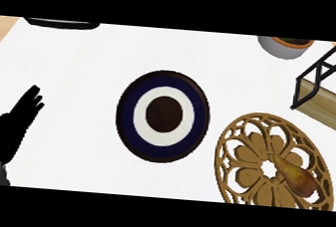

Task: Pick the sweet potato from the placemat and place it in the tiered shelf

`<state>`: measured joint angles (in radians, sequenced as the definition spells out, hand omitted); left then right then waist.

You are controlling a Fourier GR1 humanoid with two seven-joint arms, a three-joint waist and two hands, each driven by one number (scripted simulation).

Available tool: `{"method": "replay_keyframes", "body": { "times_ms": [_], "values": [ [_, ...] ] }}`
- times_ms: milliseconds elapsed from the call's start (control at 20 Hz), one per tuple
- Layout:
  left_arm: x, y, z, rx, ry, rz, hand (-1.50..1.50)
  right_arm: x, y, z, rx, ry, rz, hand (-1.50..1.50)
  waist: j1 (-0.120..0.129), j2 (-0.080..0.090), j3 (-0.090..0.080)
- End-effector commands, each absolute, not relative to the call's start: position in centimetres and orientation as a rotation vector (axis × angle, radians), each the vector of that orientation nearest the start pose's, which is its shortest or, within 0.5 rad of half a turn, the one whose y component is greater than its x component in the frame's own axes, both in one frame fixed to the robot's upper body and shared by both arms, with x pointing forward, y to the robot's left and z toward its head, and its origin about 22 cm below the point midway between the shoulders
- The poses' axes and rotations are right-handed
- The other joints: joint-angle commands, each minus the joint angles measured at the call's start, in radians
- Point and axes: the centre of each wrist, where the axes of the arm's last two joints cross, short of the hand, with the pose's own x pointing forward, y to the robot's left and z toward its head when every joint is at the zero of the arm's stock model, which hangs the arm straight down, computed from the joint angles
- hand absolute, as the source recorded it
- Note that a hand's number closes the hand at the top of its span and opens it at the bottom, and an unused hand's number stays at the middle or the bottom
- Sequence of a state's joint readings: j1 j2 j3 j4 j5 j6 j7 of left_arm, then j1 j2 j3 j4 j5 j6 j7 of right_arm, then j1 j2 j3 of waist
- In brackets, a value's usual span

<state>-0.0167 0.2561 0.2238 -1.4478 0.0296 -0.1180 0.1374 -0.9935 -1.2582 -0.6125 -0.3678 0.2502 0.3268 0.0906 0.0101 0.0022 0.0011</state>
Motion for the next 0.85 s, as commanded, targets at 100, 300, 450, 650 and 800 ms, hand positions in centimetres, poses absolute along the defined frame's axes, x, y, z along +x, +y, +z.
{"method": "replay_keyframes", "body": {
  "times_ms": [100,300,450,650,800],
  "values": [
    [22.0,36.0,-0.1,0.257,-1.325,-0.033,0.00,16.7,-62.5,38.2,-0.876,-1.495,-0.268,-1.50,-0.018,-0.005,0.001],
    [22.1,34.6,-0.5,0.253,-1.318,-0.025,0.00,10.7,-63.2,41.9,-0.952,-1.447,-0.324,-1.50,-0.017,-0.003,0.002],
    [21.9,36.5,-0.4,0.291,-1.324,-0.005,0.00,6.8,-63.8,42.6,-0.937,-1.385,-0.255,-1.50,-0.058,-0.009,0.004],
    [21.1,35.9,-1.0,0.296,-1.310,-0.008,0.00,4.1,-64.1,42.7,-0.912,-1.376,-0.248,-1.50,-0.057,-0.010,0.006],
    [21.2,37.6,-0.7,0.321,-1.306,0.036,0.00,3.1,-64.4,42.1,-0.913,-1.394,-0.212,-1.50,-0.098,-0.017,0.009]
  ]
}}
